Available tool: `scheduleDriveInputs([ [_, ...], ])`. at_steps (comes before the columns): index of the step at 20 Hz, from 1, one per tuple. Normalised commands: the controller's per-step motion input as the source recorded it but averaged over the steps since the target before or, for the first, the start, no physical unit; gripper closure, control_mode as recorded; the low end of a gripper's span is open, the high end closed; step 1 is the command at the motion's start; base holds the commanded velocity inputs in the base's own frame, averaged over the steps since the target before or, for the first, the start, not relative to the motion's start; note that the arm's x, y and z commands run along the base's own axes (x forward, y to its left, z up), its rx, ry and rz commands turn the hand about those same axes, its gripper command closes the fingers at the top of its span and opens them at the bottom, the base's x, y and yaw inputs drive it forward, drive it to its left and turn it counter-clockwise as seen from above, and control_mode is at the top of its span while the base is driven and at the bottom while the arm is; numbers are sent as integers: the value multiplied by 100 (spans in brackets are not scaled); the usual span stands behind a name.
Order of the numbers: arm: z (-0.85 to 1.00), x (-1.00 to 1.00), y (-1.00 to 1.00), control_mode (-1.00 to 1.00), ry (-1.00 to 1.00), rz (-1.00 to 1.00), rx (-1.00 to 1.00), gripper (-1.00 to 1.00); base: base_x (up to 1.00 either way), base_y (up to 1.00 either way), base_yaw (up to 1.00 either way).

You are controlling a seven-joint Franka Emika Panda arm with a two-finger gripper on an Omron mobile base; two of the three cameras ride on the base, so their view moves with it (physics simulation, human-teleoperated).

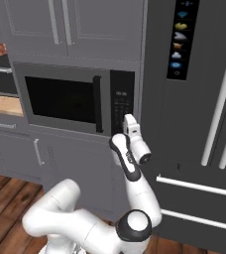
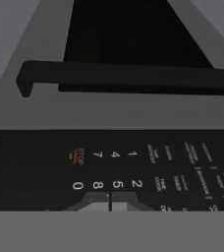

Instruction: Pick the tomato from the sink and place it in the bowl. Then pick the bowl and place it in the microwave. Then close the microwave door and press the start button.

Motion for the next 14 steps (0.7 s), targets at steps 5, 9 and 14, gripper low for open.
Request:
scheduleDriveInputs([
  [5,-4,46,-20,-100,0,-8,0,100,0,0,0],
  [9,-22,44,-31,-100,0,-1,0,100,0,0,0],
  [14,-25,40,-13,-100,0,0,0,100,0,0,0],
])
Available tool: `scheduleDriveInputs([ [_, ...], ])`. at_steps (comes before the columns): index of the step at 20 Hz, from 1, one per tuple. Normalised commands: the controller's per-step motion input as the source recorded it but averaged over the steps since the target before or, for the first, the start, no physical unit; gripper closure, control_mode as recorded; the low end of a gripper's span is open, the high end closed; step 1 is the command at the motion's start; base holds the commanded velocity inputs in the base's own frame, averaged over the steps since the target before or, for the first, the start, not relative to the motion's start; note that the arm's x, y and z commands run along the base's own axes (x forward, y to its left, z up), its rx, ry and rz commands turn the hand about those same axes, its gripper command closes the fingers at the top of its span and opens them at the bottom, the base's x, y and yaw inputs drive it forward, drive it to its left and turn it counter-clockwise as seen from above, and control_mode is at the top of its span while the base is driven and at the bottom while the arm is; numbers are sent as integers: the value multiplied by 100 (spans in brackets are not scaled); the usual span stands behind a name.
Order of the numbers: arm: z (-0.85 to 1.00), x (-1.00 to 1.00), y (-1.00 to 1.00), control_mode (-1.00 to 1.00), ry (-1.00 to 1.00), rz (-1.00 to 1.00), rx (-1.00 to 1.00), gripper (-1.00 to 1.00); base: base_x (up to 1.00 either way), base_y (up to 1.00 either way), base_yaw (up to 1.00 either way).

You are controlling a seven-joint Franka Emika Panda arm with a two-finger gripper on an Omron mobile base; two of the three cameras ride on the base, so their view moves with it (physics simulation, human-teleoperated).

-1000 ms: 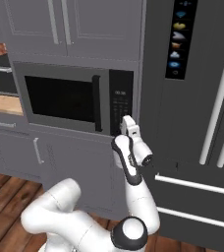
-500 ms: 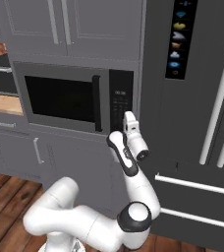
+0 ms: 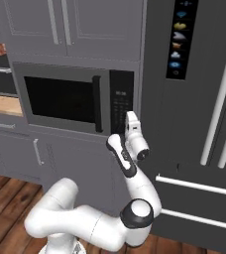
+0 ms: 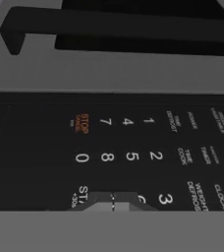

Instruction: Pick the tomato from the sink and place it in the bowl. Then pick the bowl and place it in the microwave. Then close the microwave door and press the start button.

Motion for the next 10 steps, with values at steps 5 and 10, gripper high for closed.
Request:
scheduleDriveInputs([
  [5,-35,35,0,-100,0,0,0,100,0,0,0],
  [10,-44,4,0,-100,-1,0,0,100,0,0,0],
])
